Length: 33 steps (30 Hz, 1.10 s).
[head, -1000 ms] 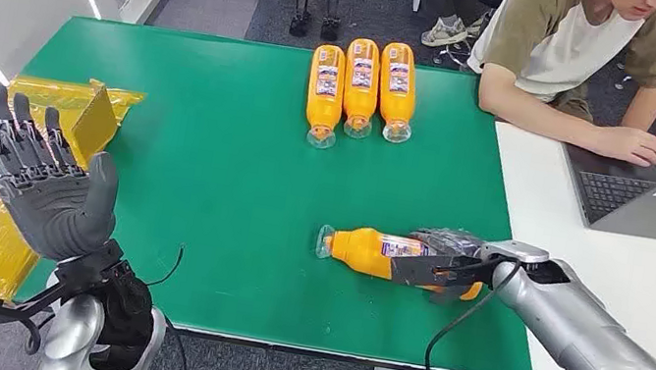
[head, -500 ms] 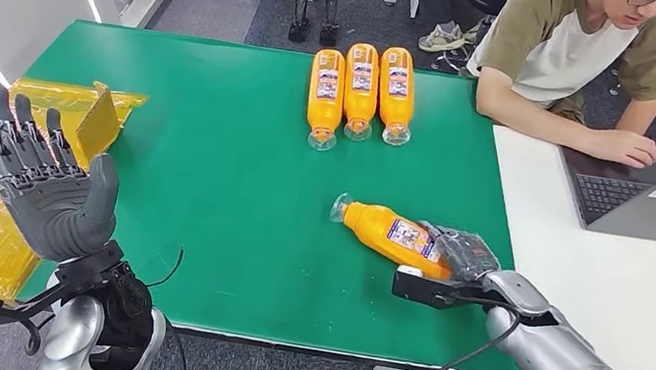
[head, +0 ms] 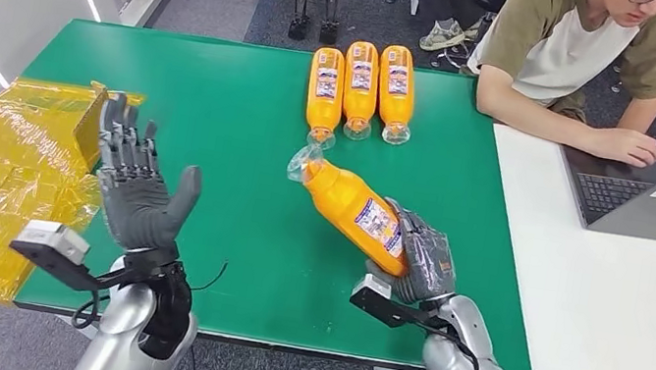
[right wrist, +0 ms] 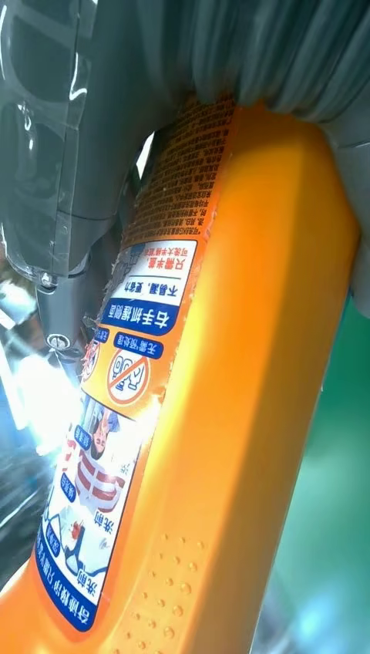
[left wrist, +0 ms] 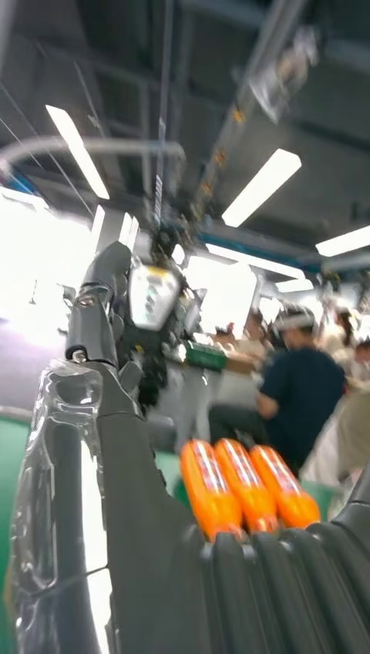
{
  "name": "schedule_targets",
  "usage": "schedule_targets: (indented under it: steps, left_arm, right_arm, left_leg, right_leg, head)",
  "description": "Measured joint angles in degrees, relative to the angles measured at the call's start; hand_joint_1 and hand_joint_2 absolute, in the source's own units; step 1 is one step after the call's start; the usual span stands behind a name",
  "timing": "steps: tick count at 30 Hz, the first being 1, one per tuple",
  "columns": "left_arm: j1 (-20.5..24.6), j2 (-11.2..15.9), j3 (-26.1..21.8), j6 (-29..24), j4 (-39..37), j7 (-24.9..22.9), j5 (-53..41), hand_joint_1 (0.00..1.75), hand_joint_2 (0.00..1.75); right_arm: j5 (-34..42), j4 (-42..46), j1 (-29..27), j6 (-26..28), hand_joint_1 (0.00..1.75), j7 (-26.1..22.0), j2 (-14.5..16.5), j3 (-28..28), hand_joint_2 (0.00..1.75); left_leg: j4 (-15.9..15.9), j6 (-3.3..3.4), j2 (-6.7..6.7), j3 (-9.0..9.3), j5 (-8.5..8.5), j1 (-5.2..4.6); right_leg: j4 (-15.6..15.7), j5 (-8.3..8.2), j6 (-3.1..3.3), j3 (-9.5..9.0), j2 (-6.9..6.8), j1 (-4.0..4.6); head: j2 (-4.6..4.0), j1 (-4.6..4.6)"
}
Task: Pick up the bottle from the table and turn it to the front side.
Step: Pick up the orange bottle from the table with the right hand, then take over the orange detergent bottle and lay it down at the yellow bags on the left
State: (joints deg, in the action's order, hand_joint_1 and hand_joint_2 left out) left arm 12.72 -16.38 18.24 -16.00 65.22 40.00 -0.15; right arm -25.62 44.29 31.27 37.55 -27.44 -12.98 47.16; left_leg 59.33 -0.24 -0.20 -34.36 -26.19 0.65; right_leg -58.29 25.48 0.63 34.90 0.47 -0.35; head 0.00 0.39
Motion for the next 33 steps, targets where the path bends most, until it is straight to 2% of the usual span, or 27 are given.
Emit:
schedule_targets:
  steps: [6,10,13,20,33]
  left_arm:
    - [4.09,-1.18,1.34,3.02,-13.09,-2.91,-2.71,0.0,1.75]
    - [5.15,-1.66,2.45,5.17,-17.99,-3.45,-3.73,0.0,1.75]
    - [5.58,-1.86,3.23,6.5,-19.97,-3.81,-4.22,0.0,1.75]
    - [5.84,-1.96,3.85,8.72,-21.37,-3.58,-4.28,0.0,1.75]
    - [5.78,-1.93,3.79,10.03,-21.36,-1.57,-3.57,0.0,1.75]
  right_arm:
    - [-1.45,3.64,-2.17,0.85,1.75,-10.49,7.62,-8.34,1.75]
    - [-2.17,5.16,-4.04,0.85,1.75,-11.57,12.66,-11.33,1.75]
    - [-1.62,5.32,-4.95,0.72,1.75,-10.47,14.91,-11.49,1.75]
    - [-2.93,4.35,-5.55,-2.89,1.75,-4.52,16.7,-9.19,1.75]
    - [-14.3,2.44,-6.98,-10.52,1.75,2.1,16.28,-4.6,1.75]
  left_leg:
    - [-0.02,-0.02,0.11,-0.15,-0.01,-0.01]
    - [-0.02,-0.02,0.14,-0.25,-0.01,-0.01]
    - [-0.03,-0.02,0.14,-0.32,-0.01,-0.01]
    - [-0.03,-0.02,0.13,-0.37,-0.01,-0.02]
    - [-0.02,-0.02,0.09,-0.42,-0.01,-0.02]
  right_leg:
    - [0.0,0.01,0.0,0.18,0.13,0.02]
    - [0.01,0.01,0.01,0.31,0.15,0.01]
    - [0.0,0.02,0.01,0.37,0.14,0.01]
    - [0.01,0.02,0.01,0.38,0.12,0.0]
    - [0.02,0.02,0.02,0.44,0.08,0.0]
  head:
    - [0.0,0.01]
    - [0.0,0.01]
    - [0.0,0.01]
    - [-0.01,0.01]
    - [0.0,0.01]
